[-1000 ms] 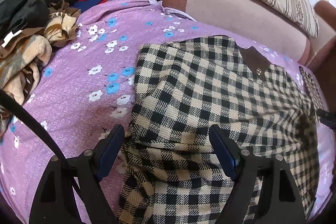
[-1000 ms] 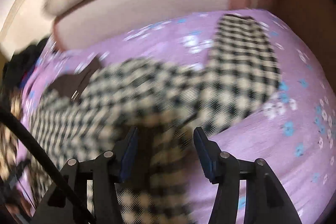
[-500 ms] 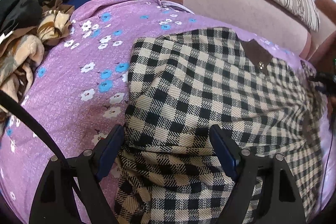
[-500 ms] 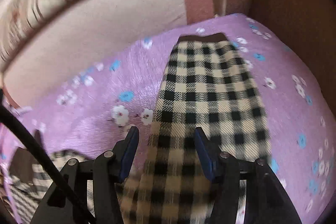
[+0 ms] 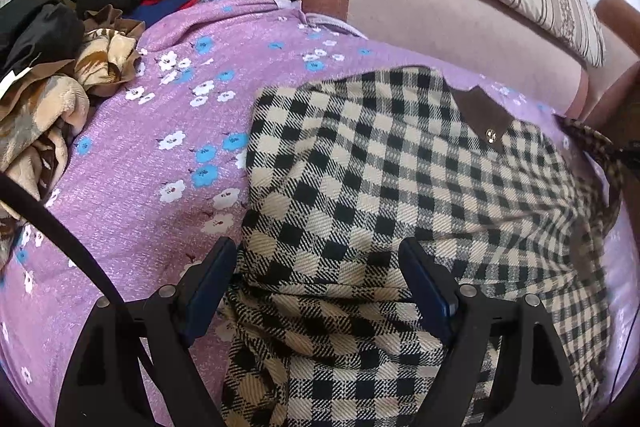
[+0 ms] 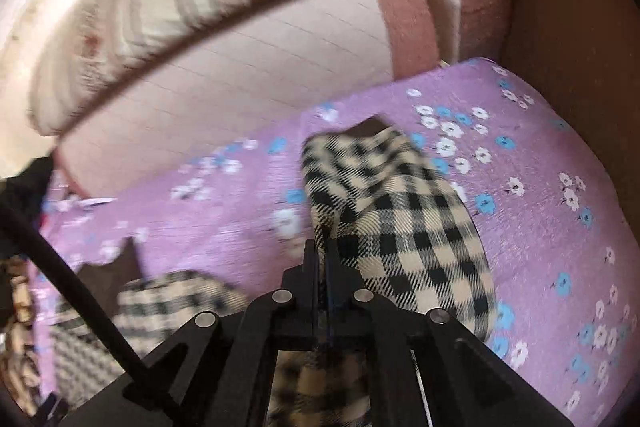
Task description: Fold large clothes
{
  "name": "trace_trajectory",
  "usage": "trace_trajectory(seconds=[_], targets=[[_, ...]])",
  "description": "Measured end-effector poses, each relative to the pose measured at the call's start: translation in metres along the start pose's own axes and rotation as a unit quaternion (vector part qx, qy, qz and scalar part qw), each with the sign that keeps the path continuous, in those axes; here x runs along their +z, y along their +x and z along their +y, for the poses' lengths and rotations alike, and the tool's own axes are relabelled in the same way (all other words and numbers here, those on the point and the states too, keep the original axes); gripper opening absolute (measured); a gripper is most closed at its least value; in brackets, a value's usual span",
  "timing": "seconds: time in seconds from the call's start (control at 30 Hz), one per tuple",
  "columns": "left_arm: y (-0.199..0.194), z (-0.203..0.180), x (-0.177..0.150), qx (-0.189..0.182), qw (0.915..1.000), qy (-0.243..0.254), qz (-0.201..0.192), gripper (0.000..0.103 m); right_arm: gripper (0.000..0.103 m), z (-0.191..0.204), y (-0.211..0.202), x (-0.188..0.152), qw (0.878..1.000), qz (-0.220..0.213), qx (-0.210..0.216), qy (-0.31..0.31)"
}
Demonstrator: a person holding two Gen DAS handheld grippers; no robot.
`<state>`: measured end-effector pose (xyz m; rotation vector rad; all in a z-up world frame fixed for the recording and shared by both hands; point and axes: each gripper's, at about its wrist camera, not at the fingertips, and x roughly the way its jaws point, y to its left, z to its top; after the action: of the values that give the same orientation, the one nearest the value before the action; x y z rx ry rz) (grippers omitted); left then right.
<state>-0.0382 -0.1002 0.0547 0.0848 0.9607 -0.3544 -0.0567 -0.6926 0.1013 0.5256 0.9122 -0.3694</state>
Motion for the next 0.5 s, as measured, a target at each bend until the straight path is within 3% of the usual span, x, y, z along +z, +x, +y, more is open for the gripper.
trace_trajectory(seconds=[0.2, 0.37, 0.5], targets=[[-0.011, 0.005, 0.002, -0.029, 0.9991, -0.025, -0.015, 0.082, 0.004, 0.049, -0.060, -0.023, 0.993, 0.003, 0.115, -0.031], [-0.018, 0.008, 0.001, -0.031, 0.9988, -0.030, -0.023, 0.082, 0.004, 0.103, -0.107, -0.077, 0.975, 0.012, 0.203, -0.090], [-0.019, 0.012, 0.001, -0.033, 0.9985, -0.037, -0.021, 0.082, 0.004, 0.111, -0.117, -0.131, 0.968, 0.050, 0.214, -0.121]])
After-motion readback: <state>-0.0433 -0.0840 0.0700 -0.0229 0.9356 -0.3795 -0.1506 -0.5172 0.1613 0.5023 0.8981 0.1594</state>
